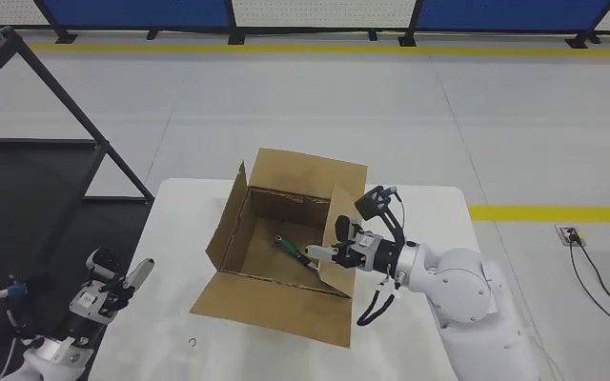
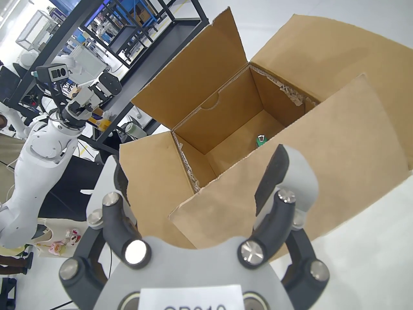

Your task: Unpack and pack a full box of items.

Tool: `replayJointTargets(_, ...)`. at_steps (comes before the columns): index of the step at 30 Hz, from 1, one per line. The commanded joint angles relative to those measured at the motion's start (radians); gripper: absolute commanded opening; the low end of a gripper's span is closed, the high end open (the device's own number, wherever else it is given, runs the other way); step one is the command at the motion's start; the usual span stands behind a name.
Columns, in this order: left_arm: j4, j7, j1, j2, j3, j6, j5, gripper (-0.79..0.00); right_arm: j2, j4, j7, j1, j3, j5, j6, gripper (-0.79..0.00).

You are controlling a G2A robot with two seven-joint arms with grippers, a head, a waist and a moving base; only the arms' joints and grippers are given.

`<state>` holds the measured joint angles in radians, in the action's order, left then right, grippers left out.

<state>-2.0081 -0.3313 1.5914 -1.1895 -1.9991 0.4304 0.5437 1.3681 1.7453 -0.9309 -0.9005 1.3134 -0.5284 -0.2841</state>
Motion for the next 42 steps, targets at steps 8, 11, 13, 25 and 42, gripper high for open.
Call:
replayJointTargets(8,-0.066,-0.103,-0.057,0.008,0.130,-0.102,0.140,-0.785,-0.008,-0.059,0.037,0.020,0.000,0.082,-0.025,0.000)
replayJointTargets(11,-0.071,-0.125,-0.079,0.009,0.181,-0.111,0.170,-0.785,-0.012,-0.071,0.038,0.023,0.000,0.093,-0.034,0.000)
replayJointTargets(13,-0.071,-0.138,-0.091,0.010,0.206,-0.124,0.178,-0.785,-0.014,-0.075,0.036,0.023,-0.002,0.096,-0.038,0.000)
replayJointTargets(25,-0.037,-0.228,-0.188,0.017,0.340,-0.133,0.218,-0.785,-0.029,-0.092,0.047,0.020,-0.010,0.113,-0.036,0.000)
replayJointTargets(42,0.002,-0.324,-0.243,0.025,0.446,-0.174,0.290,-0.785,-0.018,-0.253,0.092,0.132,-0.152,0.150,-0.030,0.000)
